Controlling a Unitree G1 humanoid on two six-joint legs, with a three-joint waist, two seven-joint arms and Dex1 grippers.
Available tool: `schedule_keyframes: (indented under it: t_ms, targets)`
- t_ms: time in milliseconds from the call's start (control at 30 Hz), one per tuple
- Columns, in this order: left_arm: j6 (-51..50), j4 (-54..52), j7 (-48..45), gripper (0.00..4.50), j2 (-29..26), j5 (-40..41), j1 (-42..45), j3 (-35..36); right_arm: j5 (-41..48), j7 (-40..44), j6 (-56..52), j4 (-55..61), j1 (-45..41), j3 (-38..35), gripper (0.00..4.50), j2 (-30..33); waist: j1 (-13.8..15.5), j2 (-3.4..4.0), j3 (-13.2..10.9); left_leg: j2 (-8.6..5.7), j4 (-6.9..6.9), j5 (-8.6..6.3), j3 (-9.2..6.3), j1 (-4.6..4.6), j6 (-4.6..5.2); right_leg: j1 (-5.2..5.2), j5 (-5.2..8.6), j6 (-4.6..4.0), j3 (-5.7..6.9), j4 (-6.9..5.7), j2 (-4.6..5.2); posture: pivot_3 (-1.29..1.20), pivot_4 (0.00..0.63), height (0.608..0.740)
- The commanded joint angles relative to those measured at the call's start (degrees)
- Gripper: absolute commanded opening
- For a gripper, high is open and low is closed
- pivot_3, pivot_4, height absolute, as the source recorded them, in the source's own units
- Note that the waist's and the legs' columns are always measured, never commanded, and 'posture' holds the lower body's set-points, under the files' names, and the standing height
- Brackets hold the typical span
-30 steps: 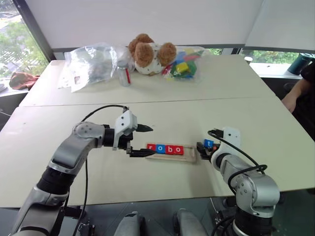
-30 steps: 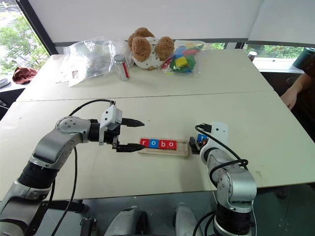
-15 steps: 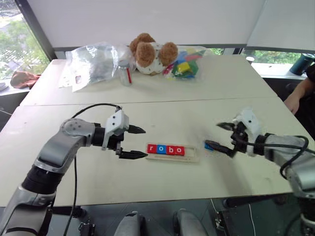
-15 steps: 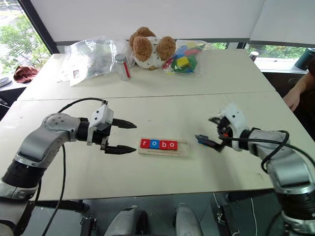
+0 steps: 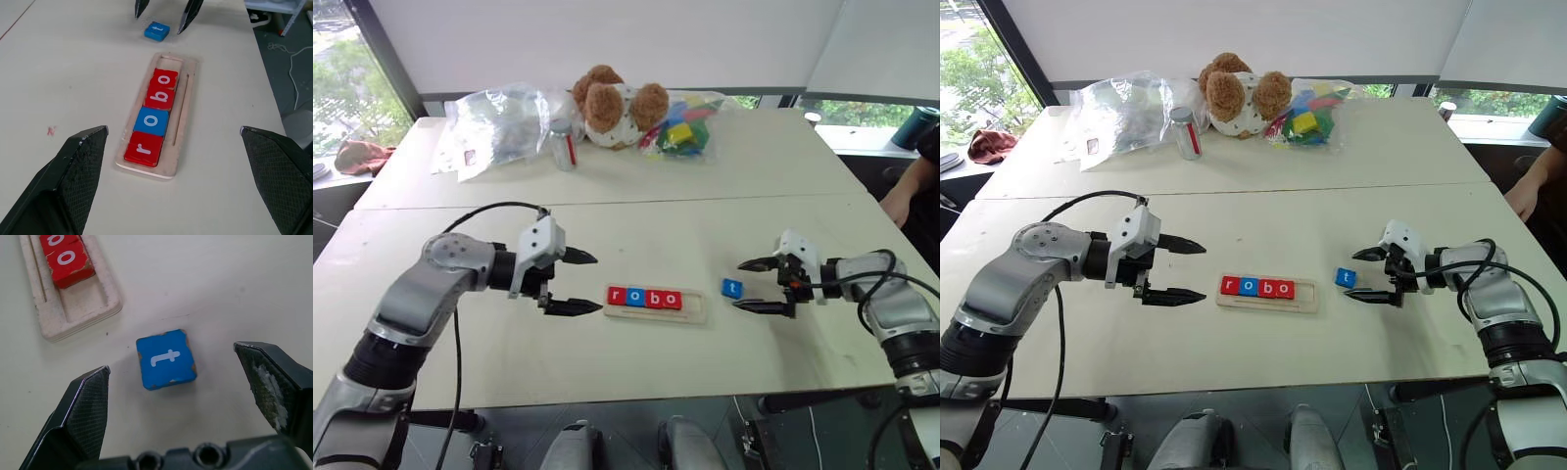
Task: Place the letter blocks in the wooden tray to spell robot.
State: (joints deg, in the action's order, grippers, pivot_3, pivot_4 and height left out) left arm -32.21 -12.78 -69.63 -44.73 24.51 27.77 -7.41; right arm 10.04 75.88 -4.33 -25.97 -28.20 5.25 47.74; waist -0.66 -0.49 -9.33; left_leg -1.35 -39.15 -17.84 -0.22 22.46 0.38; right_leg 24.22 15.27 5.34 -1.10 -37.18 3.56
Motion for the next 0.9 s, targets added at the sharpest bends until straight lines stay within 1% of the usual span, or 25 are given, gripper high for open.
schedule_keyframes:
  t_ms: [33, 67, 100, 133, 200, 233, 300, 400, 533, 633, 767, 900]
  targets:
    - [0.2, -1.8, 0.6, 4.50, -0.5, 1.0, 0.0, 1.9, 0.0, -0.2, 1.3, -0.2, -0.7, -1.1, 4.43, -0.4, 0.0, 0.00, 0.0, 0.00, 0.00, 0.00, 0.00, 0.00, 0.00, 0.00, 0.00, 0.00, 0.01, 0.00, 0.00, 0.00, 0.150, 0.740]
    - [0.2, -1.7, 0.7, 4.50, -0.4, 0.9, 0.1, 1.8, -0.1, -0.4, 1.4, -0.5, -0.7, -1.1, 4.43, -0.7, 0.0, 0.00, 0.0, 0.00, 0.00, 0.00, -0.01, 0.00, -0.01, 0.00, 0.00, 0.00, 0.01, 0.00, 0.00, 0.00, 0.150, 0.740]
    - [0.3, -1.5, 0.7, 4.50, -0.3, 0.9, 0.2, 1.7, -0.2, -0.7, 1.8, -0.9, -0.8, -1.2, 3.90, -0.9, 0.0, 0.00, 0.0, 0.00, 0.01, 0.00, -0.01, 0.00, -0.01, 0.00, 0.00, 0.00, 0.01, 0.00, 0.00, 0.00, 0.150, 0.740]
    - [0.3, -1.4, 0.8, 4.50, -0.2, 0.8, 0.3, 1.6, -0.3, -0.8, 2.1, -1.2, -0.9, -1.2, 3.69, -1.0, 0.0, 0.00, 0.0, 0.00, 0.01, 0.00, -0.02, 0.00, -0.01, 0.00, 0.00, 0.00, 0.01, 0.00, 0.00, 0.00, 0.150, 0.740]
    - [0.5, -1.2, 0.9, 4.50, -0.1, 0.6, 0.5, 1.2, -0.2, -1.0, 2.2, -1.6, -1.0, -1.5, 2.73, -1.3, 0.0, 0.00, 0.0, 0.00, 0.01, 0.00, -0.01, 0.00, -0.02, 0.01, 0.00, 0.00, 0.01, 0.00, 0.00, 0.00, 0.150, 0.740]
    - [0.5, -1.1, 0.9, 4.50, 0.0, 0.6, 0.5, 1.1, -0.1, -1.0, 2.2, -1.7, -1.0, -1.5, 2.06, -1.4, 0.0, 0.00, 0.0, 0.00, 0.01, 0.00, -0.02, 0.00, -0.02, 0.01, 0.00, 0.00, 0.01, 0.00, 0.01, 0.00, 0.150, 0.740]
    - [0.7, -0.9, 0.9, 4.50, 0.1, 0.5, 0.7, 0.8, -0.1, -1.0, 2.4, -1.9, -1.1, -1.5, 1.11, -1.4, 0.0, 0.00, 0.0, 0.00, 0.01, 0.00, -0.02, 0.00, -0.02, 0.01, 0.00, 0.00, 0.00, 0.00, 0.01, 0.00, 0.150, 0.740]
    - [0.9, -0.3, 0.5, 4.50, -0.2, 0.5, 0.7, 1.0, 0.4, -1.3, 0.7, 0.3, -1.7, -1.8, 1.11, -1.1, 0.0, 0.00, 0.0, 0.00, 0.01, 0.00, -0.01, 0.00, -0.02, 0.01, 0.00, 0.00, 0.00, 0.00, 0.01, 0.00, 0.150, 0.740]
    - [1.6, 0.8, -0.7, 4.50, -1.8, -0.1, 0.4, 1.4, 3.8, 0.1, -9.9, 13.1, -4.4, -0.7, 1.11, -0.9, -0.4, 0.08, 0.0, 0.00, 0.01, 0.00, 0.00, 0.01, -0.03, 0.09, 0.00, -0.01, -0.03, -0.04, 0.01, 0.00, 0.150, 0.740]
    - [2.1, 1.4, -1.0, 4.50, -2.2, -0.5, 0.7, 1.2, 2.2, -0.6, -15.2, 21.5, -4.7, 2.7, 1.11, -1.4, -0.2, 0.09, 0.0, 0.03, 0.04, 0.01, -0.02, 0.01, -0.04, 0.14, 0.00, -0.01, -0.02, -0.09, -0.02, 0.00, 0.150, 0.740]
    - [2.4, 1.7, -0.6, 4.50, -1.9, -0.8, 0.9, 0.9, 0.0, -3.2, -18.2, 25.9, -4.0, 5.4, 1.11, -2.4, 0.5, 0.07, 0.0, -0.01, 0.02, 0.00, -0.09, 0.06, -0.04, 0.11, 0.00, -0.01, 0.04, -0.04, 0.03, 0.00, 0.150, 0.740]
    - [2.3, 1.2, 0.0, 4.50, -1.6, -0.7, 0.2, 1.0, -2.0, -3.4, -17.6, 26.5, -3.1, 7.7, 1.11, -1.5, 1.0, 0.07, 0.0, -0.11, -0.03, 0.00, -0.03, 0.11, -0.02, 0.11, 0.00, -0.01, 0.00, 0.00, 0.12, 0.00, 0.150, 0.740]
